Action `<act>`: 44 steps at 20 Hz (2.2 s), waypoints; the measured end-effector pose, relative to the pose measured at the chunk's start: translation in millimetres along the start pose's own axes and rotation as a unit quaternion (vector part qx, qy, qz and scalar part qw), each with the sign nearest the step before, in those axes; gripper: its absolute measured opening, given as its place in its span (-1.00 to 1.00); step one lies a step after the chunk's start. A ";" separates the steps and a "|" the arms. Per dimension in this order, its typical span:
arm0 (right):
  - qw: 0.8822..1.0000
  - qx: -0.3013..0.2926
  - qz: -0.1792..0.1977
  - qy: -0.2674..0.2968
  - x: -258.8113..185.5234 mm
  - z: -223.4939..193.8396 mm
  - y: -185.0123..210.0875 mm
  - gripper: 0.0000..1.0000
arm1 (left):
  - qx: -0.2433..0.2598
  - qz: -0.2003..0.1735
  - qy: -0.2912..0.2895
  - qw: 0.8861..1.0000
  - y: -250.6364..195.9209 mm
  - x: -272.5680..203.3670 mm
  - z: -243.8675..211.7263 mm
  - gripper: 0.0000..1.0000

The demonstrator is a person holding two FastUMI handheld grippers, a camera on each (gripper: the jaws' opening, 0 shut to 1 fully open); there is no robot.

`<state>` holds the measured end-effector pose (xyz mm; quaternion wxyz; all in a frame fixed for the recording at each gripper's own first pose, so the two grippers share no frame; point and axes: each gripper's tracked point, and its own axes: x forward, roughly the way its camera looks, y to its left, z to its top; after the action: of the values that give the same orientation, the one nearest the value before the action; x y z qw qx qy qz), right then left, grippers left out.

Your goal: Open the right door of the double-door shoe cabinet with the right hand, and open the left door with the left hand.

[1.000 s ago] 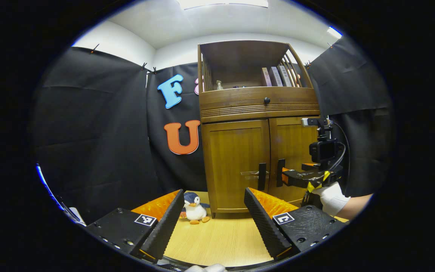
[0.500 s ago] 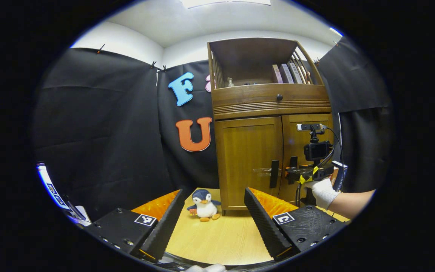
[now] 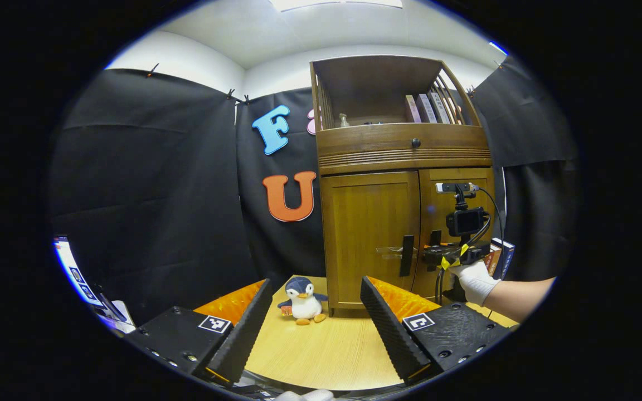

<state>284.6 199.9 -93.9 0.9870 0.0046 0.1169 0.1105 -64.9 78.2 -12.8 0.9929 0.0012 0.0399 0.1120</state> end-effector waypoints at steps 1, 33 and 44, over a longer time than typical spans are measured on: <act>1.000 -0.005 0.003 0.002 -0.7 -0.2 -1.0 -0.33 | -0.001 -0.001 0.000 1.000 -0.3 0.2 0.0 0.92; 0.998 0.054 -0.023 0.007 -205.9 -60.7 -130.8 -0.60 | 0.019 -0.135 -0.016 0.991 -28.1 -18.2 -1.1 0.92; 0.997 0.049 -0.064 -0.001 -228.7 -66.6 -211.6 -0.92 | 0.033 -0.206 -0.003 0.978 -81.4 -12.0 -4.6 0.92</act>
<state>98.1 -57.8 -113.5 0.9907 0.0453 0.1216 0.0414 -58.8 -3.9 -17.4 0.9942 0.0260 0.0404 -0.0965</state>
